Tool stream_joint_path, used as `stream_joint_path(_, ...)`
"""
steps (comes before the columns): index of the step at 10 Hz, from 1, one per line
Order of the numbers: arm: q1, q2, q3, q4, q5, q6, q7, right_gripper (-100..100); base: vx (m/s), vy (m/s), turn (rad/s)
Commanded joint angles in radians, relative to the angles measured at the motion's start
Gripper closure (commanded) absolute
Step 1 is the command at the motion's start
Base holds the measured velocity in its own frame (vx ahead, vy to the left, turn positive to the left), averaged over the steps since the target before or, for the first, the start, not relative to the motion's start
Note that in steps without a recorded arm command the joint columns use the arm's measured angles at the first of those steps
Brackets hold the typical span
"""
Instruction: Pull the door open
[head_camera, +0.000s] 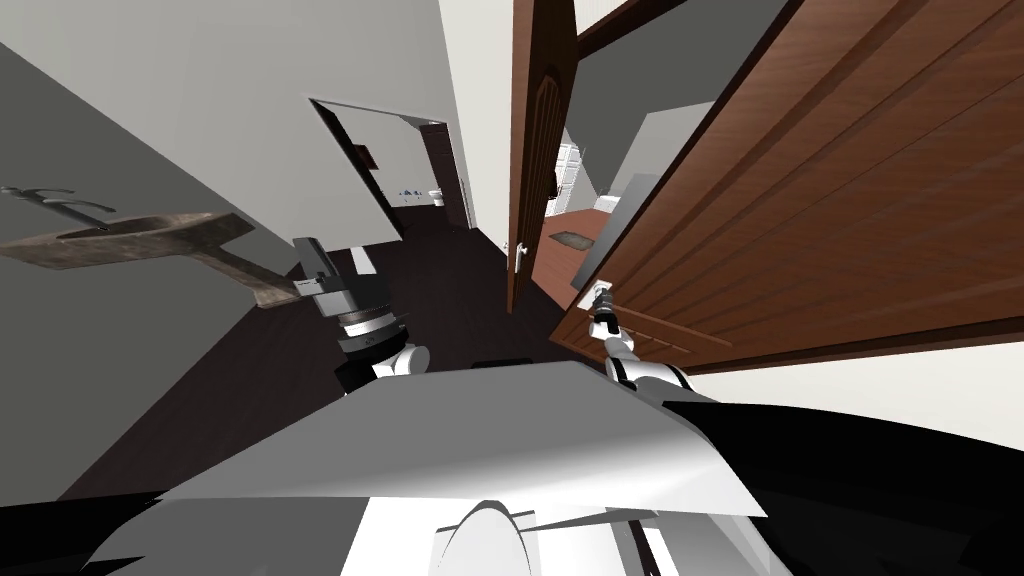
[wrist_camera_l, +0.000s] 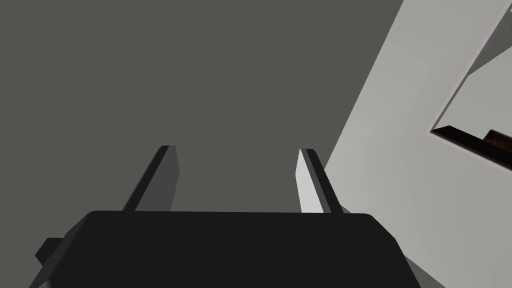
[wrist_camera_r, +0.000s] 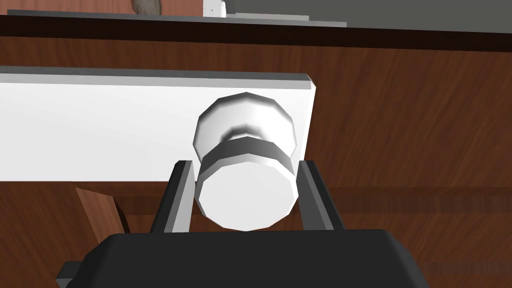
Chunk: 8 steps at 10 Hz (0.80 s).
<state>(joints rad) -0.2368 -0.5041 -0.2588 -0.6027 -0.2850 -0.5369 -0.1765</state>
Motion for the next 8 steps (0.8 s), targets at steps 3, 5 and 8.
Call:
stream_joint_path(3,-0.007,0.001,0.036,-0.009,0.014,-0.003,-0.022,100,-0.204,-0.045,0.064)
stream_joint_path(5,-0.009,0.003,0.057,-0.019,0.023,-0.003,-0.035,100,-0.19,-0.025,0.055)
stream_joint_path(8,-0.011,0.005,0.086,-0.033,0.034,-0.002,-0.052,100,-0.203,-0.008,0.042)
